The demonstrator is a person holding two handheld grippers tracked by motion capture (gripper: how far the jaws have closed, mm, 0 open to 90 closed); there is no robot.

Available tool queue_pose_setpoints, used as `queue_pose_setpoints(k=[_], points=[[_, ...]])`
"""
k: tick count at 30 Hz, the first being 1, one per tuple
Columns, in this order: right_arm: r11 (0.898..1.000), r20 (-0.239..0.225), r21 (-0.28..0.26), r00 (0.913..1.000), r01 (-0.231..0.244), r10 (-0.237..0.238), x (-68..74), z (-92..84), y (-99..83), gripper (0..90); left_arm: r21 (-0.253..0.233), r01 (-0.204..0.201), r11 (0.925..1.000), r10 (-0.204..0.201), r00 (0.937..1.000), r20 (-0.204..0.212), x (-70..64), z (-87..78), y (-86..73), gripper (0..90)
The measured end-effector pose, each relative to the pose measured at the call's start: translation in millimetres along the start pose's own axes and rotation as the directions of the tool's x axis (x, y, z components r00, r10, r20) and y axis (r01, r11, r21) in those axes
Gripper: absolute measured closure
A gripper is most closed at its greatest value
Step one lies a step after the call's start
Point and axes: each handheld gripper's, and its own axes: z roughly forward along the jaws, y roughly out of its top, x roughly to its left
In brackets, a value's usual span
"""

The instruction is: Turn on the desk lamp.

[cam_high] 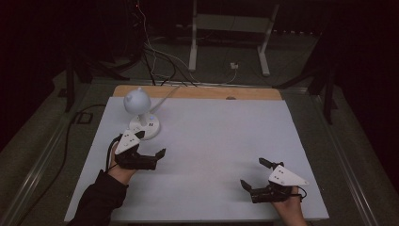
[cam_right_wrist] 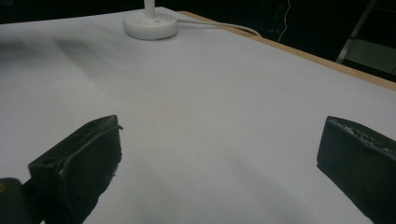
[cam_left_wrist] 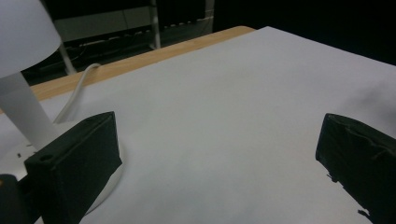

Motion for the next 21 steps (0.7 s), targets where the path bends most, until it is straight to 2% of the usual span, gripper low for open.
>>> queue_pose_setpoints(k=[4,7,10,14,18,21], points=[[1.000,0.000,0.002,1.0000,0.000,0.000,0.1,-0.1,-0.2,0.0,0.000,0.018,0.9998,-0.018,0.9997,-0.016,4.2,4.4,0.1,0.3],[1.000,-0.001,0.000,1.0000,-0.005,0.005,-0.5,0.0,-0.1,0.0,-0.012,0.029,0.9995,-0.030,0.9985,-0.047,7.4,6.3,0.1,0.3],[1.000,-0.001,0.002,1.0000,-0.001,0.001,0.0,-0.1,-0.3,0.0,-0.007,0.057,0.9983,-0.058,0.9973,-0.046,11.9,8.7,0.5,0.3],[1.000,-0.003,0.002,1.0000,-0.007,0.007,-0.4,-0.1,-0.5,0.0,-0.008,0.096,0.9953,-0.097,0.9931,-0.067,18.3,11.7,-0.8,0.3],[1.000,-0.002,-0.001,1.0000,-0.009,0.009,-0.9,0.1,-0.4,0.0,-0.013,0.114,0.9934,-0.114,0.9896,-0.087,23.3,15.0,-2.1,0.3],[1.000,-0.003,0.003,1.0000,-0.005,0.005,-0.4,0.1,-0.6,0.0,-0.012,0.114,0.9934,-0.115,0.9894,-0.089,25.1,18.0,-2.0,0.3]])
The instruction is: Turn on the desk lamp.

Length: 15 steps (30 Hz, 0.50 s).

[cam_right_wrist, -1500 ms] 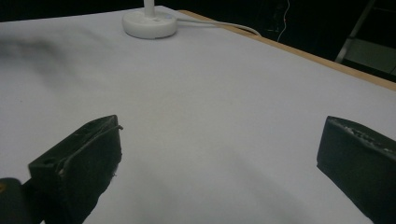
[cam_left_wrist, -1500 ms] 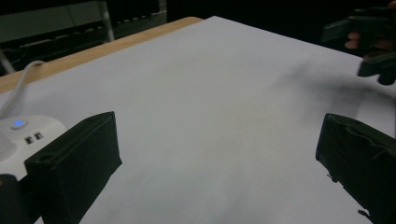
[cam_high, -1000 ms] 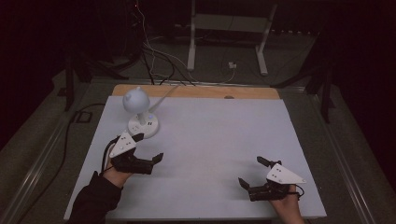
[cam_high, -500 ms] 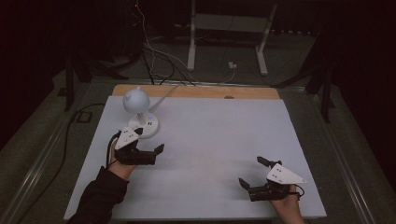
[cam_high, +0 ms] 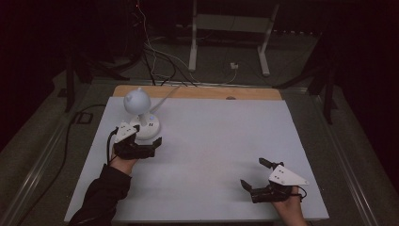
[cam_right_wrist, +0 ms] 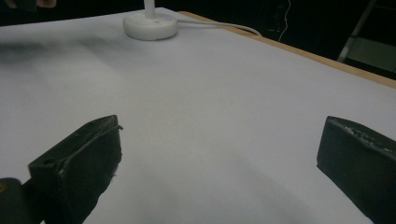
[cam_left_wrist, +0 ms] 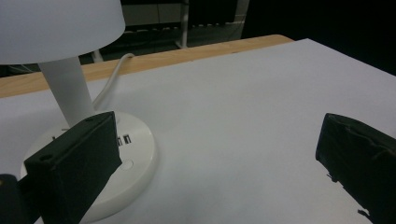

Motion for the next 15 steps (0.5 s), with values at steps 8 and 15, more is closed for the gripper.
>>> queue_pose_setpoints(k=[8,15], points=[[1.000,-0.002,-0.003,1.0000,-0.006,0.006,-0.8,0.2,0.0,0.0,-0.011,0.032,0.9994,-0.032,0.9992,-0.025,7.3,10.0,-2.3,0.3],[1.000,-0.005,-0.004,0.9999,-0.014,0.014,-1.8,0.6,-0.7,0.0,0.034,0.053,0.9980,-0.048,0.9914,-0.122,9.1,23.0,-3.9,0.3]])
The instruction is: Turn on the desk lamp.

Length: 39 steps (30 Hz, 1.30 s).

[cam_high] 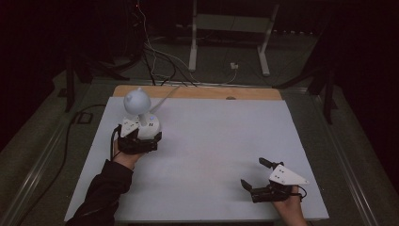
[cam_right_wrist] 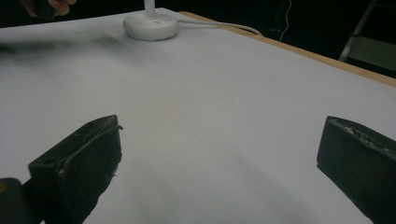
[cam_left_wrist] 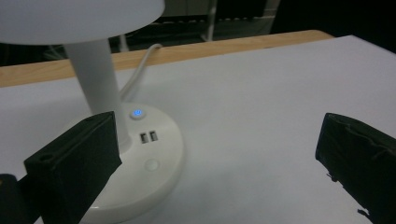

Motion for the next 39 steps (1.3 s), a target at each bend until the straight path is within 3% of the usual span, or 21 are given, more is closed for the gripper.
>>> queue_pose_setpoints(k=[3,7,14,19,29,39], points=[[1.000,-0.001,0.001,1.0000,0.004,-0.004,0.0,-0.2,-0.2,0.0,0.006,0.012,0.9999,-0.012,0.9999,-0.013,1.7,4.0,-1.2,0.3],[1.000,-0.003,0.003,1.0000,-0.002,0.002,-0.7,-0.1,-0.4,0.0,-0.002,-0.005,1.0000,0.005,0.9993,-0.038,2.6,7.5,-2.1,0.7],[1.000,-0.002,0.005,1.0000,-0.001,0.001,-0.5,0.0,-0.5,0.0,0.013,0.014,0.9998,-0.013,0.9981,-0.060,6.4,15.2,-4.9,8.4],[1.000,-0.005,0.008,1.0000,-0.006,0.006,-0.8,0.0,-0.9,0.0,0.024,0.002,0.9997,0.001,0.9950,-0.099,6.3,18.6,-6.2,16.9],[1.000,-0.009,0.007,0.9999,-0.006,0.006,-1.0,0.4,-0.7,0.0,0.039,-0.027,0.9989,0.033,0.9877,-0.153,5.4,23.3,-11.0,41.0],[1.000,-0.011,0.008,0.9999,-0.003,0.003,-0.8,0.5,-0.5,0.0,0.041,-0.033,0.9986,0.040,0.9850,-0.168,10.5,25.2,-13.2,71.8]])
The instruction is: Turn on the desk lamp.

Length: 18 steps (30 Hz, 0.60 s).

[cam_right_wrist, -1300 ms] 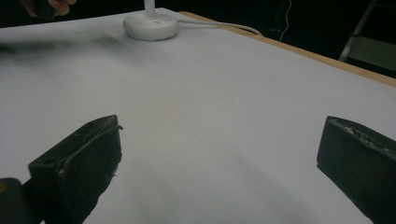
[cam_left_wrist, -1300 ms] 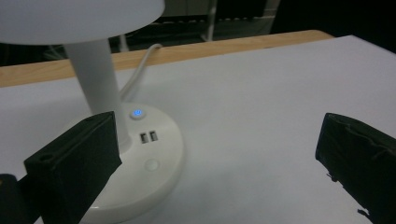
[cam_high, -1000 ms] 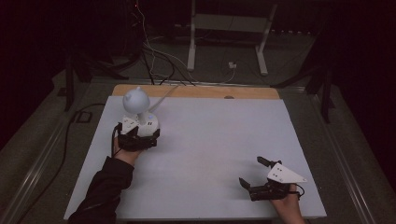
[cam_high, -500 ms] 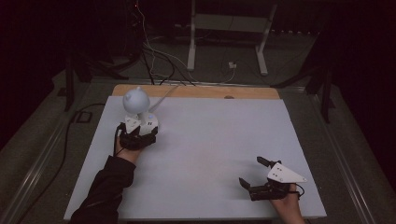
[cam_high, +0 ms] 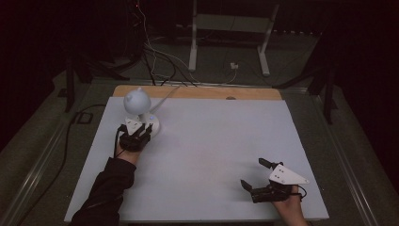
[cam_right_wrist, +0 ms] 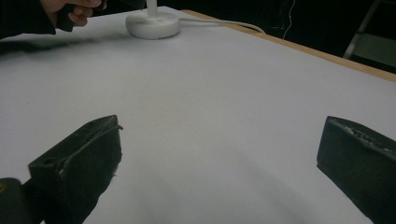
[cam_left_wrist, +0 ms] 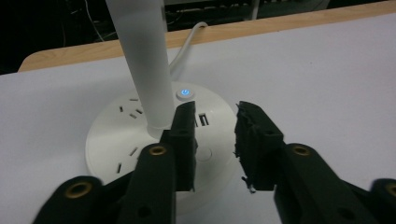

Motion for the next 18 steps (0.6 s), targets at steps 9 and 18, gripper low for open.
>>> queue_pose_setpoints(k=[9,18], points=[[1.000,-0.002,0.003,1.0000,-0.002,0.002,0.0,-0.1,-0.5,0.0,0.029,-0.017,0.9994,0.017,0.9998,-0.010,3.6,8.5,-2.7,84.4],[1.000,-0.004,0.002,1.0000,-0.004,0.004,-0.2,-0.1,-0.2,0.0,0.032,-0.058,0.9978,0.057,0.9983,0.013,7.0,14.9,-7.3,90.0]])
